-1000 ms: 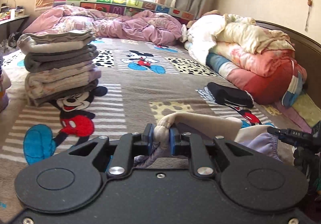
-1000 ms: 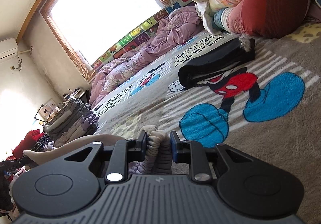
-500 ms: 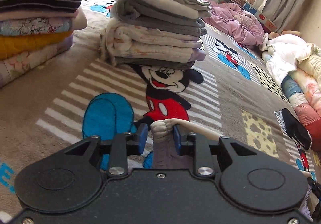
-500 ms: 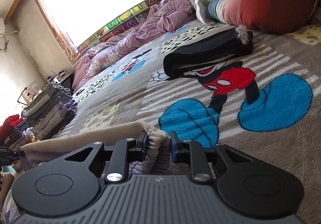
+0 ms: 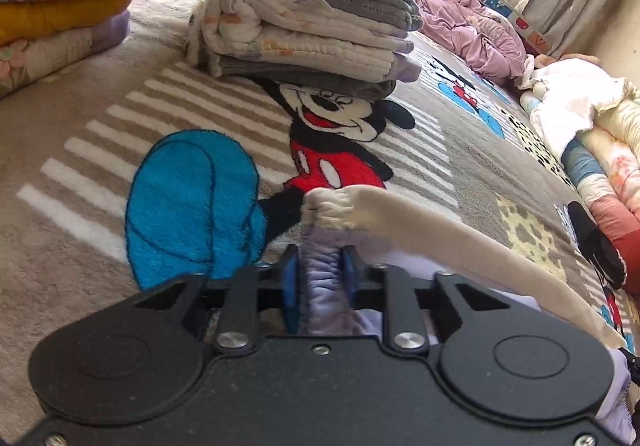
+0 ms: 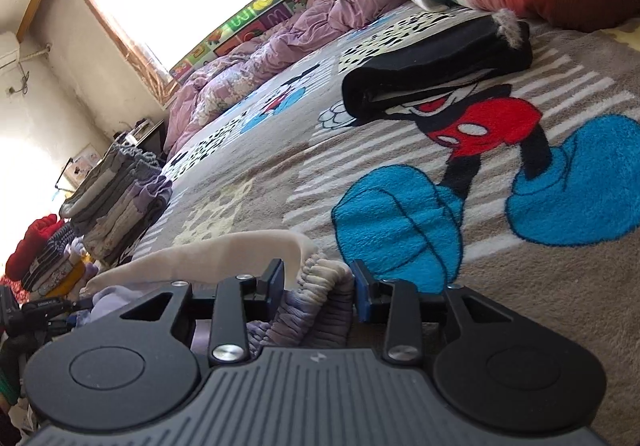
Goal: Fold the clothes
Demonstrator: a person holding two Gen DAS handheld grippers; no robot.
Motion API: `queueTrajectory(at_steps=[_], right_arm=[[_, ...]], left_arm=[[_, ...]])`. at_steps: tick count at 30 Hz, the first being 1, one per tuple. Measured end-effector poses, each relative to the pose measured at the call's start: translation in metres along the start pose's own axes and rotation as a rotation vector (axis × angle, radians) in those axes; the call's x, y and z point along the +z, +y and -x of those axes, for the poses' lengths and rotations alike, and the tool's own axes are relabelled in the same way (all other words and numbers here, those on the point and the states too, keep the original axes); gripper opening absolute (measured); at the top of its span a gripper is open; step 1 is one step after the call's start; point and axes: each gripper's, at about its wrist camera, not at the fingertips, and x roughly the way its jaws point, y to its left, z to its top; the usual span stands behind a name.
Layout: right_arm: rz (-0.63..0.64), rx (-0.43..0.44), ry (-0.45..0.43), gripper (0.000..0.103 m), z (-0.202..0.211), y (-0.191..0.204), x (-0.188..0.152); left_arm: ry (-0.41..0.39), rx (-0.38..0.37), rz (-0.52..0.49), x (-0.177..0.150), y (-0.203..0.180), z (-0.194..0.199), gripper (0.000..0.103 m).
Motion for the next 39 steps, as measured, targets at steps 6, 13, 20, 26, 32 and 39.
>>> queueTrajectory(at_steps=[6, 13, 20, 26, 32, 39], right_arm=[[0.114, -0.014, -0.142, 0.022, 0.018, 0.02, 0.037], [0.19, -0.061, -0.142, 0.022, -0.015, 0.021, 0.063], [0.241, -0.201, 0.0, 0.025, -0.076, 0.011, 0.047], [0.108, -0.156, -0.07, 0.048, -0.055, -0.009, 0.049], [0.087, -0.174, -0.155, 0.056, -0.02, -0.006, 0.044], [-0.184, -0.115, -0.187, 0.069, 0.03, -0.037, 0.033]], left_arm=[[-0.064, -0.157, 0.091, 0.059, 0.0, 0.021, 0.01], [-0.022, -0.11, 0.096, 0.104, 0.004, 0.005, 0.009], [0.028, 0.201, -0.107, 0.068, 0.007, -0.066, 0.042], [-0.018, 0.253, -0.07, 0.049, 0.022, -0.004, 0.045], [-0.039, 0.165, 0.048, 0.003, 0.038, 0.109, 0.05], [-0.064, 0.059, 0.201, -0.077, 0.046, 0.204, 0.058]])
